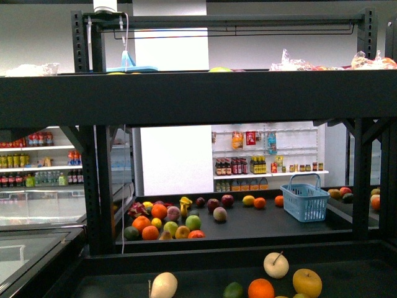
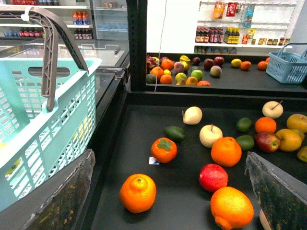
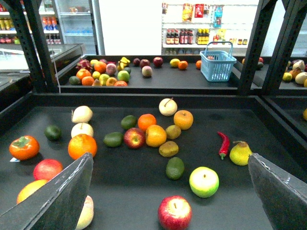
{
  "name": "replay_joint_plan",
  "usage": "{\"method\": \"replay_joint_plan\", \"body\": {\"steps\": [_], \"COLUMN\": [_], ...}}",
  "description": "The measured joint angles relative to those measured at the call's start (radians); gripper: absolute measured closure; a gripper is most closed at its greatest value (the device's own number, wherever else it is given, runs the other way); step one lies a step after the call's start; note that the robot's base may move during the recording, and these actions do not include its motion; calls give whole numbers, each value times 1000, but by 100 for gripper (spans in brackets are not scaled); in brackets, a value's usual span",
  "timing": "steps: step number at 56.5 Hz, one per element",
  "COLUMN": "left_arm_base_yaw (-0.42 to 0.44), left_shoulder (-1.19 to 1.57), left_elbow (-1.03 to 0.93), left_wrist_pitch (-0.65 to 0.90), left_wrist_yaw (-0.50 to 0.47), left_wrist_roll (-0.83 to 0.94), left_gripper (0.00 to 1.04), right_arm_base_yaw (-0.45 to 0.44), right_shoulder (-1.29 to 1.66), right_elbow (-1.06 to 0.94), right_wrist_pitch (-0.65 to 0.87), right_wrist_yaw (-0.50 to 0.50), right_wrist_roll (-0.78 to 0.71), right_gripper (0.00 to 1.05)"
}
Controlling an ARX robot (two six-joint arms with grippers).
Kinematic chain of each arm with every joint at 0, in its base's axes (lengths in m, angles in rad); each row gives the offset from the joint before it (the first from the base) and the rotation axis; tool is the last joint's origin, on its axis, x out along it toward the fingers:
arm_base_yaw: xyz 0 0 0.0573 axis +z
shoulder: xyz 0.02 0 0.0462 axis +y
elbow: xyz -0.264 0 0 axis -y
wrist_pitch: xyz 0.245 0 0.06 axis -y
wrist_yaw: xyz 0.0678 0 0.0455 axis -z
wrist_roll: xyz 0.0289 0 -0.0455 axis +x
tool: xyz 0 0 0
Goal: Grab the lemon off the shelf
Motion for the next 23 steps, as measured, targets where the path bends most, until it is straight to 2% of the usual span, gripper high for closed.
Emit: {"method": "replay_joint_plan", "body": {"steps": [23], "left_arm_base_yaw": [0], "left_shoulder": [0], "left_elbow": [0], "left_wrist_pitch": [0], "left_wrist_yaw": [0], "left_wrist_roll": [0], "left_gripper": [8], "right_arm_base_yaw": [0], "right_shoulder": [0], "right_elbow": [0], "right_wrist_pitch": [0], "right_wrist_yaw": [0], "right_wrist_roll": [0], "right_gripper": [7]}}
